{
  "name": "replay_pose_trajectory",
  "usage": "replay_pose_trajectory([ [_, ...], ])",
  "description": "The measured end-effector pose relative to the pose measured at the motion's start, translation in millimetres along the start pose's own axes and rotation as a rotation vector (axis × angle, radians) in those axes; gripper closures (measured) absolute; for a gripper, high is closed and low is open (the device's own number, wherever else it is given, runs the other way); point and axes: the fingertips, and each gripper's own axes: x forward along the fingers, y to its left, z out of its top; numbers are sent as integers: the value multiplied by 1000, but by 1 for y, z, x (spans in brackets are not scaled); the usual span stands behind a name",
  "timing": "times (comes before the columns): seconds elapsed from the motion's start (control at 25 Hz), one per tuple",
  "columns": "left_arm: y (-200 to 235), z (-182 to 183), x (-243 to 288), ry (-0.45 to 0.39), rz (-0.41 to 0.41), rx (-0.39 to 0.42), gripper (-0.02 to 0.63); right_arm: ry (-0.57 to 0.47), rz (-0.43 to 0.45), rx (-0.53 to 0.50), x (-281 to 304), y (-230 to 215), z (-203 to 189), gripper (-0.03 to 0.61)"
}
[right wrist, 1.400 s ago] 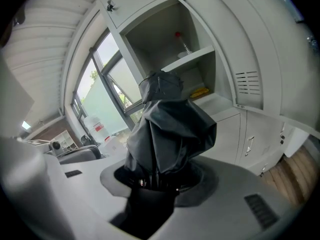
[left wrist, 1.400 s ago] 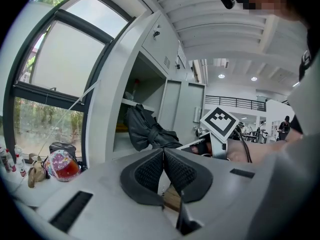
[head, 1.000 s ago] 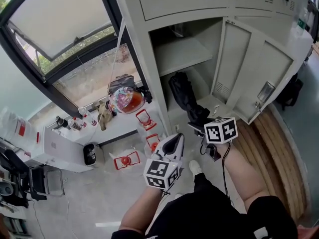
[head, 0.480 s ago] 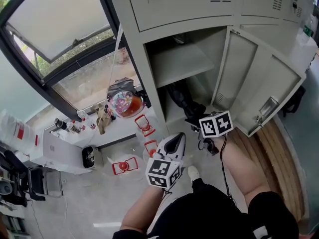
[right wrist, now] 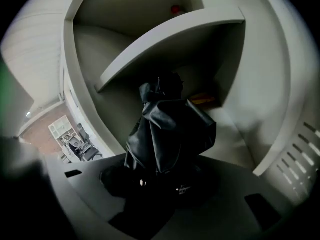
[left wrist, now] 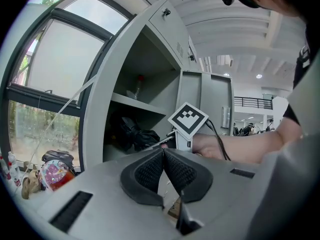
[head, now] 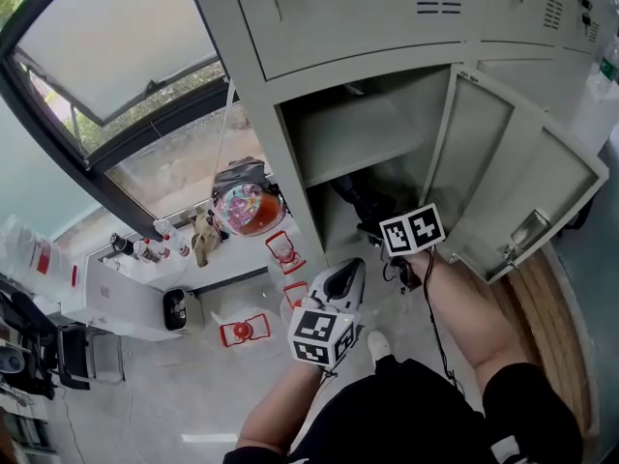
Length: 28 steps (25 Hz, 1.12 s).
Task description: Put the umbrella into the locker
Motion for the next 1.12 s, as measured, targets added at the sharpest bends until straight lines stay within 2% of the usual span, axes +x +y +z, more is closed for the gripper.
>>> replay_pose_trajectory([
  [0.76, 14, -5, 18, 19, 21, -8, 598, 85, -93, -85, 48, -39, 16, 348],
  [1.12, 13, -8, 23, 27, 16, -11, 598, 116, -166, -200, 58, -52, 24, 347],
])
